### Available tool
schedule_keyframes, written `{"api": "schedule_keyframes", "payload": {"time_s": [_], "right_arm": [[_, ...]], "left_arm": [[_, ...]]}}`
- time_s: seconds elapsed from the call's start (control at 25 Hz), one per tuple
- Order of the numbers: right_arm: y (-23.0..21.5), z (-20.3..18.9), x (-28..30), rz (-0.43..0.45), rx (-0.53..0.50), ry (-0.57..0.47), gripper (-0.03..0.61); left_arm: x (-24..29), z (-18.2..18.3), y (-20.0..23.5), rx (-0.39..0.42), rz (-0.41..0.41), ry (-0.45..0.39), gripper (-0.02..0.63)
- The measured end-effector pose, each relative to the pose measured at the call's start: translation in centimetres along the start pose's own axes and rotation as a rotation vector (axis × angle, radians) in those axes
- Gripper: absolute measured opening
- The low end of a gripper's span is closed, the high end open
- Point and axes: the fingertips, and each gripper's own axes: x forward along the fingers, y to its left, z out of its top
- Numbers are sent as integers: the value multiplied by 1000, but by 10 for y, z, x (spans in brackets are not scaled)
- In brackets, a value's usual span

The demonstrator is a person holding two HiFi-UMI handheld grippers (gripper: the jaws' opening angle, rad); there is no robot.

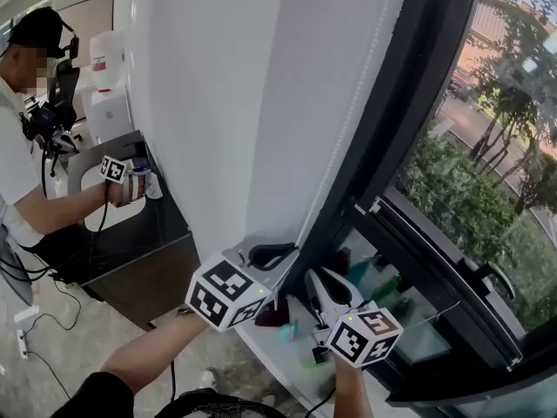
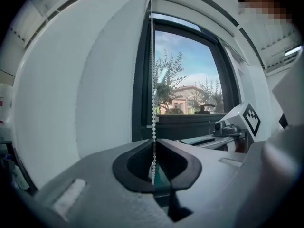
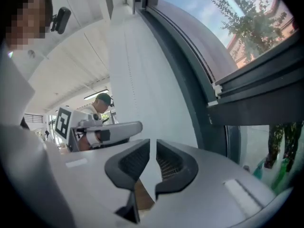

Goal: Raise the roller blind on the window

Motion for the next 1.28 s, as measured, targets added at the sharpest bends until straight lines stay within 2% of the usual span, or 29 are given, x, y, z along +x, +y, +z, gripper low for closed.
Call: {"api": "schedule_keyframes", "payload": {"time_s": [0.12, 0.32, 0.48, 0.6, 0.72, 0.8, 1.28], "right_arm": [[8, 2, -1, -48, -31, -27, 41], [21, -2, 0, -93, -43, -52, 6], [28, -3, 1, -120, -65, -61, 5], [35, -3, 1, -126, -88, -59, 5], [39, -5, 1, -142, -124, -41, 5], [41, -5, 0, -150, -139, -37, 5], [37, -6, -5, -167, -141, -39, 5]], "left_arm": [[-9, 0, 1, -9, 64, -44, 25], [-25, -19, -2, -47, 158, -44, 40], [-33, -29, -7, -63, 207, -32, 38], [-39, -30, -14, -70, 224, -37, 38], [-41, -34, -17, -74, 237, -27, 2], [-41, -34, -17, -70, 243, -22, 2], [-36, -35, -24, -55, 236, -16, 3]]}}
